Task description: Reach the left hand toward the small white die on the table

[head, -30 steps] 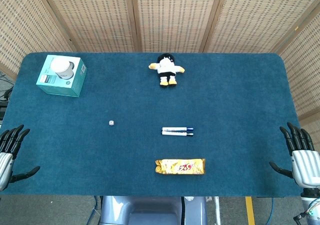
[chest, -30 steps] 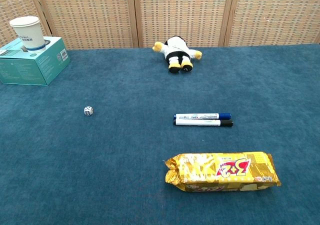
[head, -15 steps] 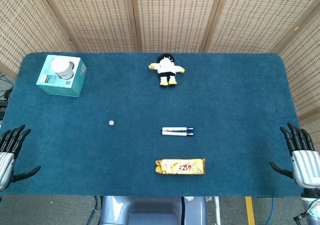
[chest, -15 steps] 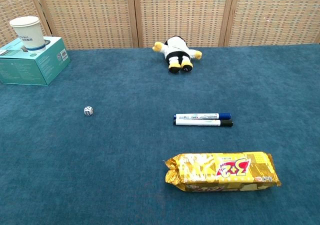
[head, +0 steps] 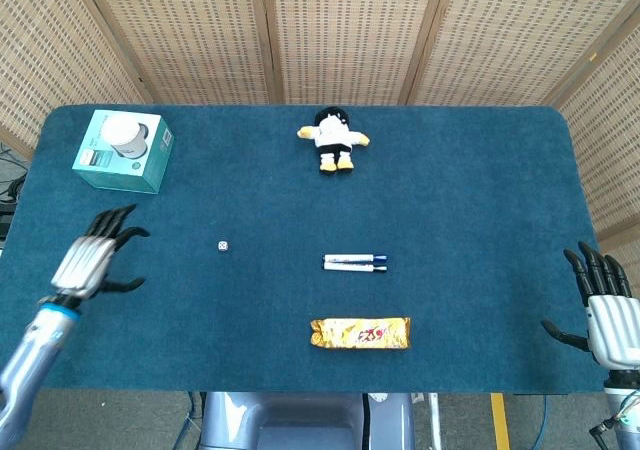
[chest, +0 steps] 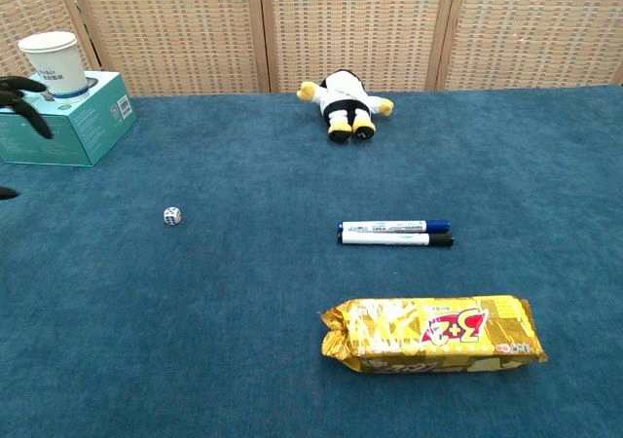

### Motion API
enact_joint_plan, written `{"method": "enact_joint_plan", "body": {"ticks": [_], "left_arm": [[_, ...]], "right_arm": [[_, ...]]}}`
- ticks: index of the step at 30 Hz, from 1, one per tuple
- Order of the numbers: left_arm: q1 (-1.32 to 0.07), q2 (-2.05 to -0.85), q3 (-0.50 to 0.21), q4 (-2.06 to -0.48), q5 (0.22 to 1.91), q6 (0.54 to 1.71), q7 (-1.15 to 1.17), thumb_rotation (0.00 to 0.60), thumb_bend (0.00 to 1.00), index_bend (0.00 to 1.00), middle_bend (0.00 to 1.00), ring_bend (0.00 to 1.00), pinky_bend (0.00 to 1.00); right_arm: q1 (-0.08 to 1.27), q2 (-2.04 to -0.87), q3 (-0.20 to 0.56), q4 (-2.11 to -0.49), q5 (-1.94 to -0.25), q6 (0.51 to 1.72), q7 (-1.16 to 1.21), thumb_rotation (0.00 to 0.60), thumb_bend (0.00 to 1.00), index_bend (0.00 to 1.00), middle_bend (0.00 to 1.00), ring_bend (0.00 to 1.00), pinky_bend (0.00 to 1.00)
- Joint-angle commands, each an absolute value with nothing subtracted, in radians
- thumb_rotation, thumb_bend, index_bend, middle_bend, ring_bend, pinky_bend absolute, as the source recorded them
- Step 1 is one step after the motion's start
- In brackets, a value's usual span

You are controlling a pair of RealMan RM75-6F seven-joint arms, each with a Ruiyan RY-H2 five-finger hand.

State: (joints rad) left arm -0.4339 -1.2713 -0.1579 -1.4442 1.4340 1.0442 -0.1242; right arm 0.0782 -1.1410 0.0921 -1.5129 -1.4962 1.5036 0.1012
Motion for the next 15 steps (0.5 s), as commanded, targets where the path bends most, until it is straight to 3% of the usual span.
{"method": "enact_joint_plan", "body": {"ticks": [1,4,15], "left_arm": [[-0.532,-1.369,-0.212,-1.386,1.357,0.951,-0.03,0.6,0.23,0.35,0.0,0.0,0.0],[-0.575,-1.437,-0.226,-1.356,1.296,0.917,0.071,0.6,0.29,0.37,0.0,0.0,0.0],[-0.665,-1.6,-0.247,-1.293,1.049,0.865,0.335,0.6,0.35,0.37,0.0,0.0,0.0]], "right_arm": [[0.08,-1.139,0.094,-1.51,-1.49,1.496,0.11,0.6,0.13,0.0,0.0,0.0,0.0],[0.083,-1.137,0.096,-1.505,-1.483,1.487,0.124,0.6,0.13,0.0,0.0,0.0,0.0],[0.088,-1.131,0.101,-1.487,-1.47,1.469,0.167,0.6,0.13,0.0,0.0,0.0,0.0]]}}
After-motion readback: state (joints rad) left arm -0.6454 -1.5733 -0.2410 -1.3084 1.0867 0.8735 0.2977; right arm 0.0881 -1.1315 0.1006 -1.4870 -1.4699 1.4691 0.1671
